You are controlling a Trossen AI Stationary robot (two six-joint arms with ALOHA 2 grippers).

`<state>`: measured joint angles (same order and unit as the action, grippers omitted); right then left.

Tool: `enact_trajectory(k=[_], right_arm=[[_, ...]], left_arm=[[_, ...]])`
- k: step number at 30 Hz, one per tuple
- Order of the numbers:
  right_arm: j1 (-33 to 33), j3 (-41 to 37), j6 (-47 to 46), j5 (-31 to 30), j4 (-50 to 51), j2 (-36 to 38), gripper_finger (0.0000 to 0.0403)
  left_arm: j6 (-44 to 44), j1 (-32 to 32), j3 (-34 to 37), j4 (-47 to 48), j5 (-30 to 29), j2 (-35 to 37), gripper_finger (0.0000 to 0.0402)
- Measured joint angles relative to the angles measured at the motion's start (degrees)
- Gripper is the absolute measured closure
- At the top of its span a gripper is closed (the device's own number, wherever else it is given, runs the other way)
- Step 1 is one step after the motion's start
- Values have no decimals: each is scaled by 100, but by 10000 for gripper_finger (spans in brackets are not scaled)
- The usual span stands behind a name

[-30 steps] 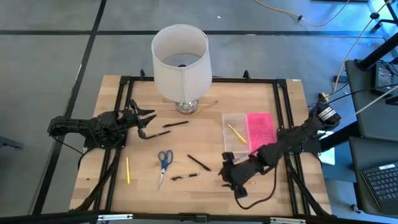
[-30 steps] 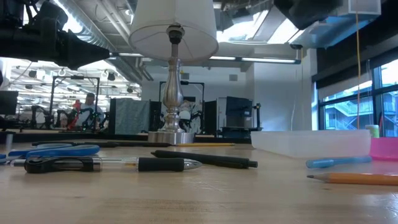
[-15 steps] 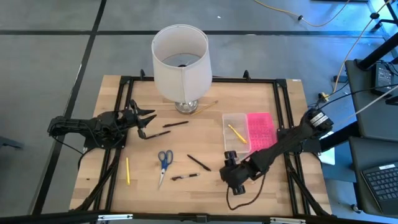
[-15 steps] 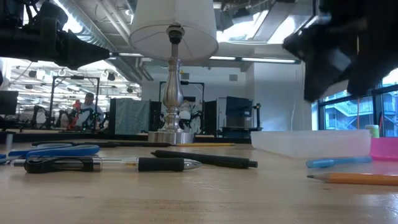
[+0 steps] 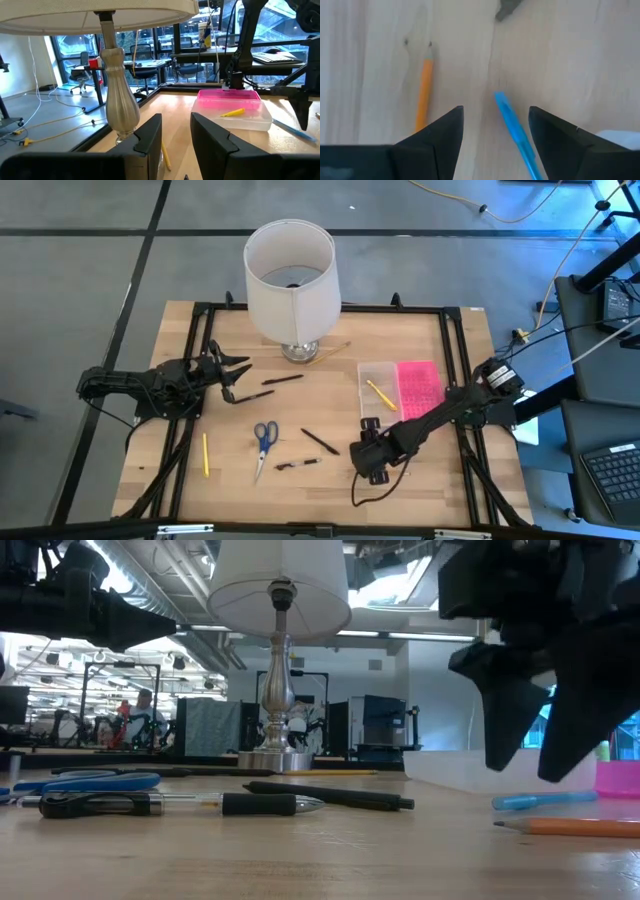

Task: Pick & place school supplies into a supply box
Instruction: Put the blue pen into the supply box

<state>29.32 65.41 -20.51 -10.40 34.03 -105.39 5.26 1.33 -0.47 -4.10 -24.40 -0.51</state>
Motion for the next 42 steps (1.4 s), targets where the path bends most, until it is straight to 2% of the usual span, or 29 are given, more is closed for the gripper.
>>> enact_trajectory(k=[11,20,35,42], right_arm=[[-83,4,-217,-7,262,-292,176],[-65,0,-1149,76,318,-284,176],[-76,0,-909,149,337,-282,176],[-83,0,-895,248,370,-282,216]], left_arm=[[0,1,-2,23,0,-2,304],[0,1,0,20,0,-2,304],[0,0,-1,14,1,-2,304],[0,-1,-2,14,0,-2,304]])
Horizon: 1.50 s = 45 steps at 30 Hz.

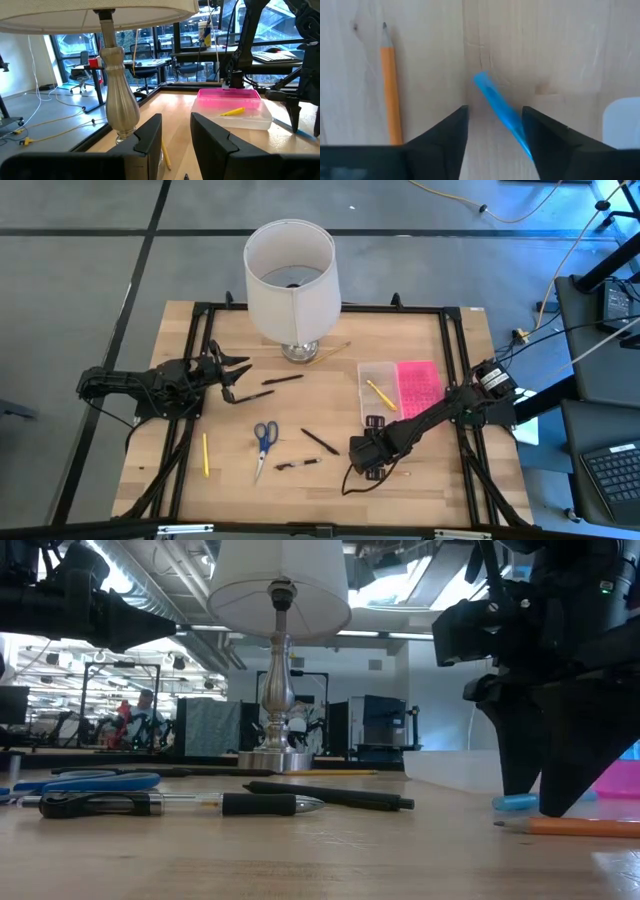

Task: Pick & place school supplies into a supply box
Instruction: Put the blue pen into the supply box

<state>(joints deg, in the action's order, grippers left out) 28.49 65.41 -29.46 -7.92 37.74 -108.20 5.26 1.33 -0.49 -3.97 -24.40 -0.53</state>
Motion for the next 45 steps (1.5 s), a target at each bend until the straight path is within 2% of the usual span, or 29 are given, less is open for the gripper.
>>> enact_trajectory(k=[10,18,27,31,34,37,41,45], right_arm=[[4,0,-1,45,21,0,308],[4,0,-3,32,38,0,363],[0,121,-335,-8,107,-13,356],[0,519,-282,-14,127,-13,361],[-37,982,-248,-93,526,-13,363],[-153,1549,-924,-640,1239,-13,359],[-425,2324,-2923,-1697,2672,-7,358],[-756,2810,-4150,-1871,4080,-5,358]], left_arm=[[0,2,2,0,2,1,304],[0,2,0,0,2,0,304],[0,0,1,0,2,0,304],[0,0,1,-8,2,1,304],[0,2,2,-9,2,0,304],[0,2,2,-9,2,0,304],[0,0,1,-9,2,0,304],[0,1,1,-9,2,0,304]])
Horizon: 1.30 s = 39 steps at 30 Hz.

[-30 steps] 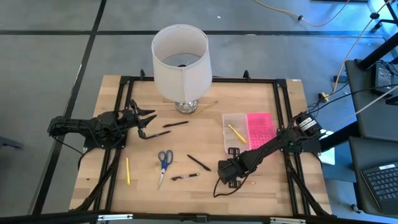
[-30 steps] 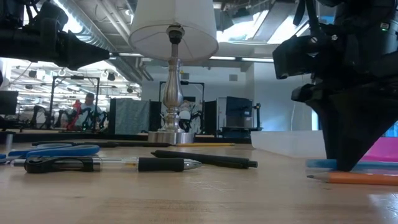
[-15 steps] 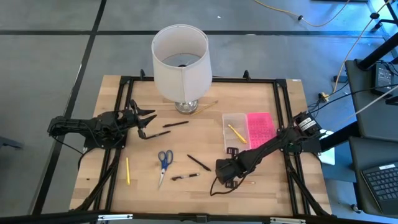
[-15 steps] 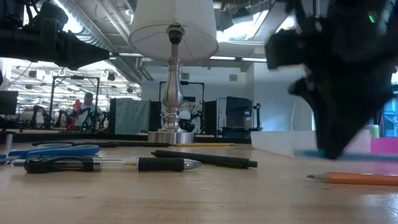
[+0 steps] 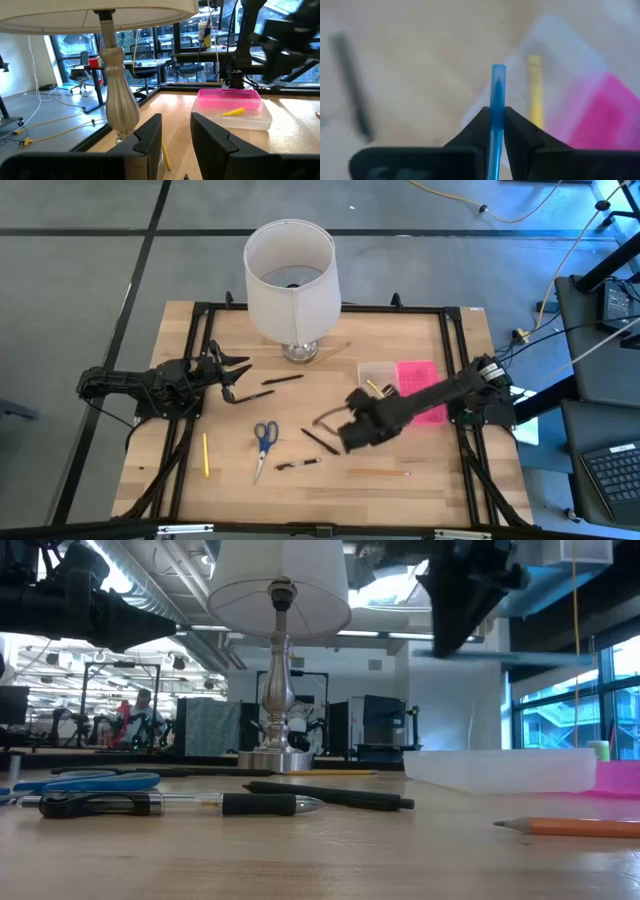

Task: Pick & place school supplies into a supply box
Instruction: Put the blue pen into the supply box

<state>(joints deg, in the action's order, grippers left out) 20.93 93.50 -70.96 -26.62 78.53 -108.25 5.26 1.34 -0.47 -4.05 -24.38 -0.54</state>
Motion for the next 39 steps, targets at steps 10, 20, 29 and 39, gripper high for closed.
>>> enact_trajectory(k=[10,20,29,39], right_arm=[[-923,-565,-483,122,286,5,357],[-1379,-1594,-183,277,-845,5,357],[-1476,-2058,-223,331,-1389,2,357],[-1482,-2270,-201,331,-1655,2,356]], left_arm=[[0,-1,0,0,2,0,304],[-2,0,-1,0,2,0,304],[0,-1,0,1,2,0,304],[0,-1,0,1,2,0,304]])
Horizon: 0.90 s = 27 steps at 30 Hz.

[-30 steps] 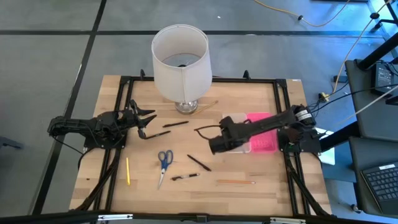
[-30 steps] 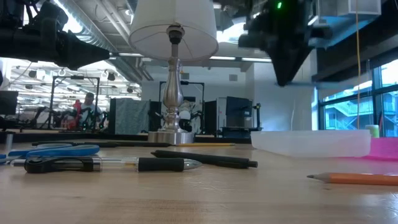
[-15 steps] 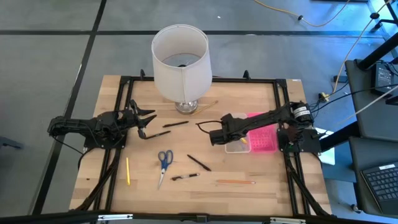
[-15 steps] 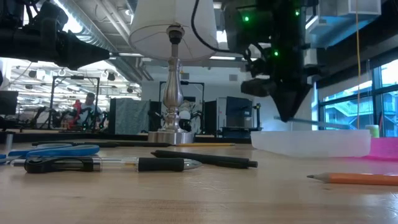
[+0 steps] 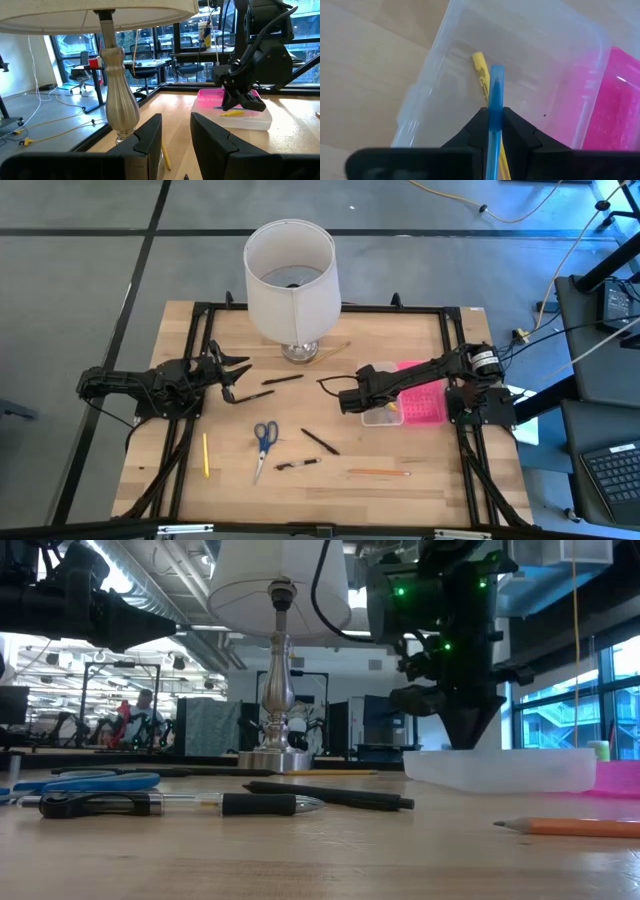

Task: Pick & place school supplies into a supply box
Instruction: Put the blue pen into the supply box

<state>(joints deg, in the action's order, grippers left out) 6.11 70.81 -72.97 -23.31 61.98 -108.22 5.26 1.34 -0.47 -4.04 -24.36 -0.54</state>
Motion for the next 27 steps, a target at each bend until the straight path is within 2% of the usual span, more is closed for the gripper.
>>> enact_trajectory(k=[7,14,19,27], right_arm=[[4,0,17,0,-86,0,344],[4,0,1032,89,-893,0,341],[-96,0,726,410,-1004,0,340],[-268,0,770,561,-1008,-5,340]], left_arm=[[0,-1,-2,-1,0,0,304],[0,0,-1,1,0,0,304],[0,-1,-2,1,0,0,304],[0,-1,0,1,0,0,304]])
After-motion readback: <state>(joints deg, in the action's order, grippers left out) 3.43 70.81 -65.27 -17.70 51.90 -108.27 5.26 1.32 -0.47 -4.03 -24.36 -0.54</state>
